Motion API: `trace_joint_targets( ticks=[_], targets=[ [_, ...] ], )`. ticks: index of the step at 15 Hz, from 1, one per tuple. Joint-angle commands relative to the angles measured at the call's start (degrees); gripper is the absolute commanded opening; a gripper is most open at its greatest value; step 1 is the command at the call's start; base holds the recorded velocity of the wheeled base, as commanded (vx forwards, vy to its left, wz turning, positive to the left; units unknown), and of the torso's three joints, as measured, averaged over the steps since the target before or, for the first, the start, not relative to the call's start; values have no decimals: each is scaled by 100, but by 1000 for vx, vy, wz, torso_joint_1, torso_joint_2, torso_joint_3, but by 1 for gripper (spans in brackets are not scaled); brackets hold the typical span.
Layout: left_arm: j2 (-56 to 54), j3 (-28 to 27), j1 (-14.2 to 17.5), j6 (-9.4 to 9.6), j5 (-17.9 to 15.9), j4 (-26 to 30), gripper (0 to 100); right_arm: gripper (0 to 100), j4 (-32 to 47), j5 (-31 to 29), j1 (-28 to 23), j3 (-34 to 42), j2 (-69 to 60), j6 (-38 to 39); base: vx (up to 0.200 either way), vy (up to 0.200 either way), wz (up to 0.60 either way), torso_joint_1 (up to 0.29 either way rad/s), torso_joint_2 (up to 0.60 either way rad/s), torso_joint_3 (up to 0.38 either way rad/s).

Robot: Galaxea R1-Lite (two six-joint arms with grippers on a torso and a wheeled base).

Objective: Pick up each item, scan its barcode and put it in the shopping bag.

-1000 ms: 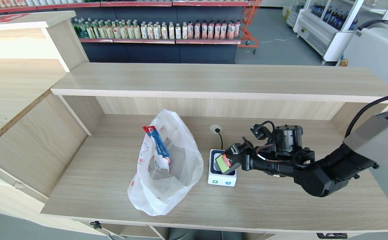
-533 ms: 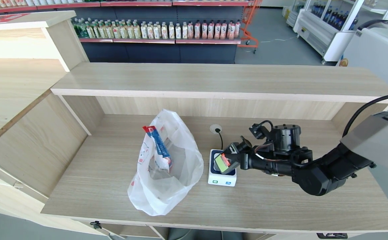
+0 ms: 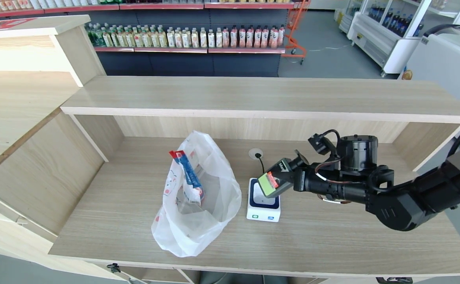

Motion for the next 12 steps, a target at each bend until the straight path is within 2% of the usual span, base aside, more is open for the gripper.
trace_joint_targets(
  ticks=[1, 3, 12],
  targets=[
    [0, 1, 4, 3, 3, -4, 100, 0, -16, 1, 4, 73, -182, -1, 0, 200, 0, -17, -2, 12],
    [0, 1, 4, -6, -6, -4, 100, 0, -16, -7, 13, 65, -199, -10, 0, 200, 0, 24, 14, 2],
    [0, 1, 4, -6, 3, -4, 100, 0, -51, -333, 408, -14, 117, -115, 0, 0, 0, 0, 0, 0]
  ],
)
